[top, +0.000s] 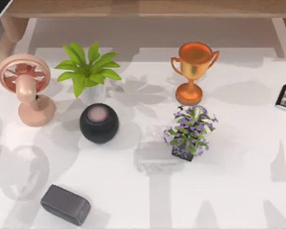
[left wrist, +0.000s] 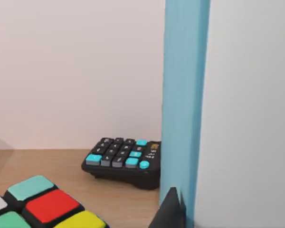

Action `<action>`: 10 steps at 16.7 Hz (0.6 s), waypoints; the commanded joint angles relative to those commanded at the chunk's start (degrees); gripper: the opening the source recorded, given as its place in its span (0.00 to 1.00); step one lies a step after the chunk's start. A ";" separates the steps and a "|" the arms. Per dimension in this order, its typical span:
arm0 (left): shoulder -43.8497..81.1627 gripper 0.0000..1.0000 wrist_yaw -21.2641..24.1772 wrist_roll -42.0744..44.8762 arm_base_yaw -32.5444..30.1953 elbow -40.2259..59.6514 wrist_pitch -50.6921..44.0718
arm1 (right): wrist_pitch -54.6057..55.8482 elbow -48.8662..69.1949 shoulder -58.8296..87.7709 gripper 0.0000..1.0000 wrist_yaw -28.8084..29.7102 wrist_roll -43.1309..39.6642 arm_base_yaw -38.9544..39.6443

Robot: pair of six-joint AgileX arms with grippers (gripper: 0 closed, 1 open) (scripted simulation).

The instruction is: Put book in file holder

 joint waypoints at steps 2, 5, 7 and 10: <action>-3.71 0.00 2.56 1.88 0.18 -2.62 -0.45 | 0.00 0.00 0.00 1.00 0.00 0.00 0.00; -12.07 0.00 8.26 6.58 1.53 -9.33 -1.54 | 0.00 0.00 0.00 1.00 0.00 0.00 0.00; -18.83 0.00 12.94 10.86 3.31 -15.49 -2.41 | 0.00 0.00 0.00 1.00 0.00 0.00 0.00; -29.52 0.00 20.74 18.74 7.36 -26.82 -3.53 | 0.00 0.00 0.00 1.00 0.00 0.00 0.00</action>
